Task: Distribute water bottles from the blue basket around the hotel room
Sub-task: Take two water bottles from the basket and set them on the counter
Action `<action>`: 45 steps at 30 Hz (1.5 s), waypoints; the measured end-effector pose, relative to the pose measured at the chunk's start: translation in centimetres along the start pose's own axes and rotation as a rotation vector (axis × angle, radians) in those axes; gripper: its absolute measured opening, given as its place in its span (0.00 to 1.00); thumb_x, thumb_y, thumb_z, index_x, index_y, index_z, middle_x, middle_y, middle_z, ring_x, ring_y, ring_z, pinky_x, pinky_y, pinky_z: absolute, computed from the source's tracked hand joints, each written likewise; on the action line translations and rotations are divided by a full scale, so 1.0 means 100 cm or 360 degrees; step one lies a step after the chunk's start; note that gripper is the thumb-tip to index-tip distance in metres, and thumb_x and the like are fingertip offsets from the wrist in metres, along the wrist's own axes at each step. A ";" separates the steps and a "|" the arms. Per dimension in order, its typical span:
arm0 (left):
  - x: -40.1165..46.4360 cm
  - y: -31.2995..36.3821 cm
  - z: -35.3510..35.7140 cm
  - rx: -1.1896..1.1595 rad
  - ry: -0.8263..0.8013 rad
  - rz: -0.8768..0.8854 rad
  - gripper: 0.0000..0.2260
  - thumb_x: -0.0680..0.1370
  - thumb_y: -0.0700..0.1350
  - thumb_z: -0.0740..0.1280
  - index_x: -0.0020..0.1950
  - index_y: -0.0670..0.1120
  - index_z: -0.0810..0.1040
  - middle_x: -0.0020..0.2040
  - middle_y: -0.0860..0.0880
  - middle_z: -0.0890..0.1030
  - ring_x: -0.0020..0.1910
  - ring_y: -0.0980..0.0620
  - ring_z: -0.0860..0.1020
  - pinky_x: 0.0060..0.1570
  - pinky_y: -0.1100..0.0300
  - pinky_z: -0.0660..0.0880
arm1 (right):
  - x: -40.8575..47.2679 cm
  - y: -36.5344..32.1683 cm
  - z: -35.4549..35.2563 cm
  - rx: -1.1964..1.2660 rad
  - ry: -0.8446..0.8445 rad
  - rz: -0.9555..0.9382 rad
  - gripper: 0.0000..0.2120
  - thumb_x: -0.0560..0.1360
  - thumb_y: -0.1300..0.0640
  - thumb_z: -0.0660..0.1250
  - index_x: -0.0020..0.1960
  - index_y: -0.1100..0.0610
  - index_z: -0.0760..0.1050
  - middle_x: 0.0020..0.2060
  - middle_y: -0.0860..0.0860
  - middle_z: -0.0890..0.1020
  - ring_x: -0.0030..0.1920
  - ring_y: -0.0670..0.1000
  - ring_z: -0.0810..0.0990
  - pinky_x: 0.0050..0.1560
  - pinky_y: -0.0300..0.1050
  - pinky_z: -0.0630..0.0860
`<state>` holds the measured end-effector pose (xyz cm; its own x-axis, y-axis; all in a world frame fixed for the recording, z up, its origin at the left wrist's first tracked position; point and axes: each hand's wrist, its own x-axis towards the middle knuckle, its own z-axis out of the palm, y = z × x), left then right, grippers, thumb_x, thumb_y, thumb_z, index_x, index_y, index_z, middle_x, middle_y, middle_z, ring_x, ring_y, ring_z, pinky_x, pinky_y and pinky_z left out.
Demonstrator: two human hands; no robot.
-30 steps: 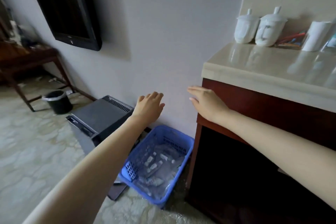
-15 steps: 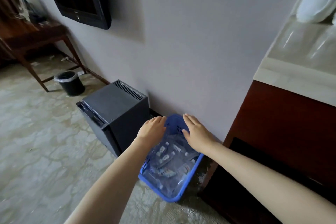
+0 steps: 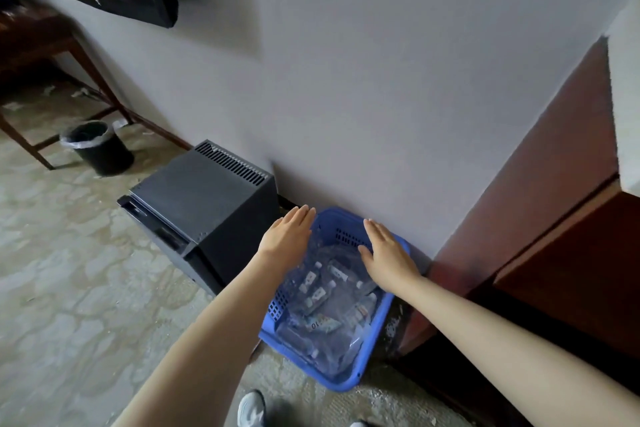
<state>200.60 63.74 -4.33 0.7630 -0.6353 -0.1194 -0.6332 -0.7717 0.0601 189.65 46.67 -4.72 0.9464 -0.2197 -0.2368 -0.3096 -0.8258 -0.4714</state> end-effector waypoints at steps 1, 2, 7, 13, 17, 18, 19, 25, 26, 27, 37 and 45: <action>0.008 -0.009 0.001 0.0006 -0.0021 0.0030 0.25 0.83 0.46 0.52 0.79 0.44 0.49 0.79 0.49 0.53 0.78 0.52 0.51 0.74 0.58 0.55 | 0.005 -0.004 0.004 0.0013 0.0026 0.0040 0.28 0.82 0.52 0.52 0.77 0.58 0.46 0.78 0.52 0.50 0.77 0.50 0.48 0.75 0.43 0.50; 0.016 -0.017 0.002 -0.0002 -0.0028 0.0056 0.25 0.83 0.45 0.52 0.79 0.45 0.49 0.79 0.50 0.52 0.78 0.52 0.51 0.73 0.59 0.54 | 0.011 -0.009 0.008 0.0019 0.0054 0.0078 0.28 0.82 0.52 0.52 0.77 0.58 0.47 0.77 0.52 0.50 0.77 0.51 0.48 0.75 0.45 0.50; 0.050 -0.065 0.001 0.0021 -0.0133 0.0256 0.24 0.84 0.45 0.50 0.79 0.44 0.48 0.79 0.50 0.51 0.78 0.53 0.49 0.74 0.55 0.53 | 0.034 -0.035 0.032 0.0159 0.0219 0.0357 0.27 0.82 0.53 0.53 0.77 0.60 0.49 0.77 0.54 0.53 0.77 0.53 0.50 0.75 0.46 0.53; 0.079 -0.099 -0.006 0.0173 -0.0346 0.0468 0.25 0.84 0.48 0.49 0.79 0.45 0.44 0.79 0.52 0.46 0.78 0.53 0.45 0.75 0.50 0.51 | 0.041 -0.065 0.045 0.0231 0.0390 0.0644 0.27 0.82 0.54 0.53 0.77 0.60 0.49 0.77 0.54 0.52 0.77 0.52 0.50 0.75 0.47 0.54; 0.094 -0.093 0.003 0.0198 -0.0311 0.0584 0.27 0.83 0.47 0.52 0.79 0.44 0.44 0.79 0.50 0.47 0.78 0.53 0.45 0.75 0.51 0.52 | 0.031 -0.068 0.049 0.0143 0.0394 0.0740 0.29 0.81 0.54 0.54 0.77 0.58 0.47 0.77 0.53 0.51 0.77 0.52 0.50 0.75 0.49 0.55; 0.093 -0.089 0.007 0.0222 -0.0320 0.0624 0.28 0.83 0.47 0.53 0.79 0.44 0.43 0.79 0.50 0.47 0.78 0.52 0.45 0.75 0.51 0.52 | 0.028 -0.066 0.051 0.0135 0.0395 0.0766 0.29 0.81 0.54 0.55 0.77 0.58 0.47 0.77 0.53 0.51 0.77 0.53 0.50 0.75 0.49 0.55; 0.091 -0.085 0.011 0.0250 -0.0337 0.0655 0.29 0.83 0.45 0.55 0.79 0.45 0.43 0.79 0.50 0.46 0.78 0.52 0.45 0.75 0.50 0.52 | 0.024 -0.064 0.052 0.0130 0.0400 0.0791 0.29 0.81 0.54 0.56 0.77 0.58 0.47 0.77 0.52 0.51 0.77 0.53 0.50 0.75 0.49 0.55; 0.074 -0.066 0.031 0.0273 -0.0390 0.0636 0.34 0.81 0.41 0.60 0.79 0.47 0.41 0.79 0.50 0.45 0.78 0.50 0.44 0.72 0.46 0.56 | 0.007 -0.044 0.068 0.0091 0.0329 0.0867 0.31 0.80 0.53 0.56 0.77 0.58 0.46 0.77 0.53 0.50 0.77 0.52 0.50 0.75 0.48 0.53; 0.070 -0.066 0.033 0.0271 -0.0390 0.0612 0.34 0.81 0.42 0.60 0.79 0.47 0.41 0.79 0.50 0.45 0.78 0.50 0.44 0.72 0.46 0.56 | 0.005 -0.039 0.073 0.0098 0.0326 0.0869 0.31 0.80 0.53 0.56 0.77 0.58 0.46 0.77 0.53 0.50 0.77 0.52 0.50 0.75 0.47 0.53; 0.067 -0.068 0.037 0.0272 -0.0376 0.0583 0.34 0.80 0.42 0.60 0.79 0.47 0.42 0.79 0.49 0.46 0.78 0.49 0.44 0.72 0.46 0.57 | 0.004 -0.034 0.077 0.0097 0.0331 0.0865 0.31 0.80 0.53 0.56 0.77 0.58 0.46 0.77 0.53 0.51 0.77 0.52 0.51 0.75 0.47 0.53; 0.057 -0.107 0.089 0.0071 -0.0428 0.0307 0.27 0.79 0.44 0.59 0.77 0.49 0.53 0.74 0.49 0.60 0.75 0.48 0.55 0.68 0.49 0.63 | 0.003 -0.017 0.155 0.0220 0.0211 0.0905 0.29 0.79 0.56 0.60 0.75 0.61 0.53 0.75 0.55 0.60 0.74 0.54 0.60 0.73 0.47 0.59; 0.117 -0.117 0.229 0.0111 -0.0471 0.0330 0.31 0.80 0.42 0.60 0.79 0.47 0.48 0.73 0.48 0.62 0.72 0.47 0.61 0.66 0.52 0.65 | 0.070 0.051 0.277 0.0449 0.0261 0.1121 0.29 0.80 0.55 0.58 0.76 0.59 0.51 0.76 0.53 0.57 0.76 0.52 0.57 0.74 0.44 0.58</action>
<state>214.00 66.04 -29.12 0.5532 -0.7339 -0.3942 -0.7855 -0.6171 0.0467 192.20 55.32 -32.28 0.5122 -0.7362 -0.4424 -0.8342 -0.3039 -0.4601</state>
